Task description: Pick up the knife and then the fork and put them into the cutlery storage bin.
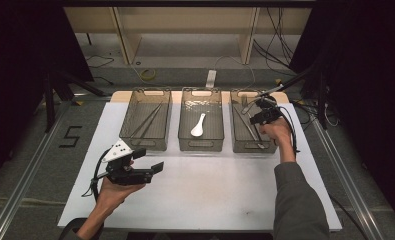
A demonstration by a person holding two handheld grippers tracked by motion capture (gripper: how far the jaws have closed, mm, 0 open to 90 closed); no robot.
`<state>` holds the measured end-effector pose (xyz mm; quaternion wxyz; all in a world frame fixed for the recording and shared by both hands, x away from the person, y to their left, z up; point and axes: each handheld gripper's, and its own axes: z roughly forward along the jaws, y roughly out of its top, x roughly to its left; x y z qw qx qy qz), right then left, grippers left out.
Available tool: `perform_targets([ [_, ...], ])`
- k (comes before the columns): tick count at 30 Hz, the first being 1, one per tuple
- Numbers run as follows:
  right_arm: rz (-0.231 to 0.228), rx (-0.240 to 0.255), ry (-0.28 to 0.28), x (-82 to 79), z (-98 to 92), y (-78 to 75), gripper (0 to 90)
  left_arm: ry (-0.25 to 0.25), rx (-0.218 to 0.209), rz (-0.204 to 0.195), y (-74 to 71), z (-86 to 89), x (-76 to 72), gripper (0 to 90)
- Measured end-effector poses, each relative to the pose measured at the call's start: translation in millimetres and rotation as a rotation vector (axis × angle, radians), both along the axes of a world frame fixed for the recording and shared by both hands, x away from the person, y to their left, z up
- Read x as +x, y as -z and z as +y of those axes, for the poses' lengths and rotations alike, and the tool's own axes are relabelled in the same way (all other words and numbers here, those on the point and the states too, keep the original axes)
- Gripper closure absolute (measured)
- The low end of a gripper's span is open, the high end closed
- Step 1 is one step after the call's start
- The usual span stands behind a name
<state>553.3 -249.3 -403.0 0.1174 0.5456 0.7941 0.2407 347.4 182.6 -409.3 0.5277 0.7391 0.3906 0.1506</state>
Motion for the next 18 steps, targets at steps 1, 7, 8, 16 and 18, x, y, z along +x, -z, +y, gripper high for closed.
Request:
perform_targets([
  [1,0.009,0.004,-0.005,0.2,0.3,1.0,78.0,0.001,0.001,0.001,0.1,-0.1,0.1,15.8],
  [7,0.016,0.014,-0.034,-0.7,8.3,-1.0,62.5,0.0,0.002,0.001,0.0,-0.4,0.0,15.8],
  [8,0.012,0.013,-0.039,-1.5,10.0,-2.5,61.5,0.0,0.003,0.001,0.1,-0.4,0.0,15.8],
  [16,-0.037,0.047,-0.094,-14.8,17.8,-11.7,53.3,0.0,0.002,0.001,0.1,-0.3,-0.2,15.8],
  [18,-0.051,0.068,-0.101,-19.1,18.2,-14.0,51.6,-0.002,0.002,0.001,0.3,-0.8,-0.2,15.8],
])
